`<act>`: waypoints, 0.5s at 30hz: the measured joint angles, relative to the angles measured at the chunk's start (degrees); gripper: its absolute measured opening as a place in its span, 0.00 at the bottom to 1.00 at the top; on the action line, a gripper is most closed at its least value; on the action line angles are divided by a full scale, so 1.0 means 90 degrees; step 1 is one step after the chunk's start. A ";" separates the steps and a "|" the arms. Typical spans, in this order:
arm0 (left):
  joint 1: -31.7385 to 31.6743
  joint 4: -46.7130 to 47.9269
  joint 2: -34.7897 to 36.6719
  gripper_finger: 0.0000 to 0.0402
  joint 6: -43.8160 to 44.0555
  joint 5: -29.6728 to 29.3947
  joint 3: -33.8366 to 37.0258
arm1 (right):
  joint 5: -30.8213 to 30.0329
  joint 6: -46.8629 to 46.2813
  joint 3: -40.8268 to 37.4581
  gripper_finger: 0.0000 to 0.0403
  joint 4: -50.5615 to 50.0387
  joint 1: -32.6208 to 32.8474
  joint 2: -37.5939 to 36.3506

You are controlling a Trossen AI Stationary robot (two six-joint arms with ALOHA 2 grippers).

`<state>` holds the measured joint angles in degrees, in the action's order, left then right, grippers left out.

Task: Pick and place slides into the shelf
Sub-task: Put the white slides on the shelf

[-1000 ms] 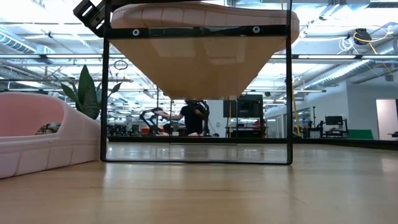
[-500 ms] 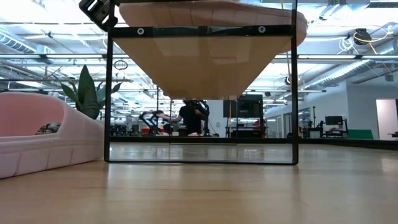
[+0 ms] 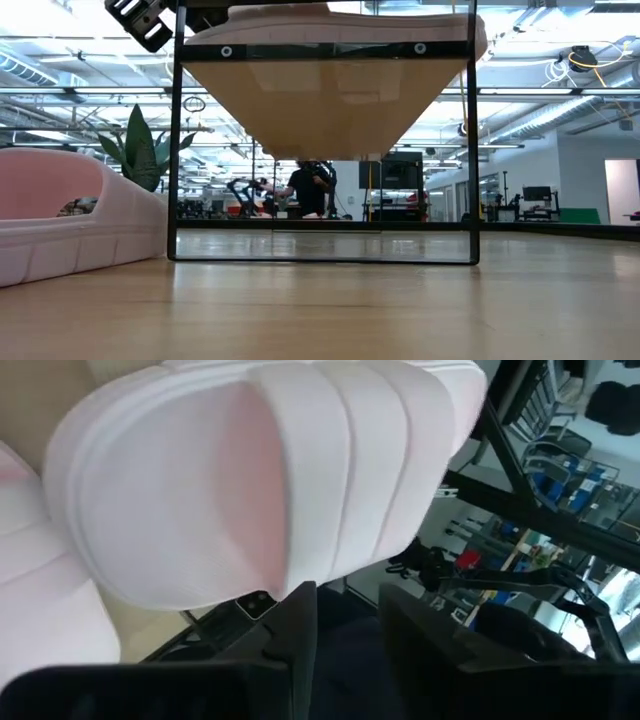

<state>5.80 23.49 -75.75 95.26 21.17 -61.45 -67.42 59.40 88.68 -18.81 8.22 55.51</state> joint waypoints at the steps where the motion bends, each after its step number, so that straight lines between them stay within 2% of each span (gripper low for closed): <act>1: -0.0001 0.0044 0.0000 0.27 -0.0010 0.0000 0.0000 | 0.0000 0.0000 0.0000 0.27 0.0000 -0.0001 0.0000; 7: -0.0064 0.0241 0.0285 0.27 -0.0218 -0.0061 -0.0002 | 0.0000 0.0000 0.0000 0.27 -0.0002 0.0001 0.0000; 15: -0.0367 0.1585 0.0816 0.27 -0.0663 -0.0809 -0.0005 | 0.0000 -0.0007 0.0000 0.27 -0.0039 0.0001 0.0000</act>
<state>2.50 37.75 -68.40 89.30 13.88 -61.49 -67.42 59.33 88.68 -19.16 8.23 55.51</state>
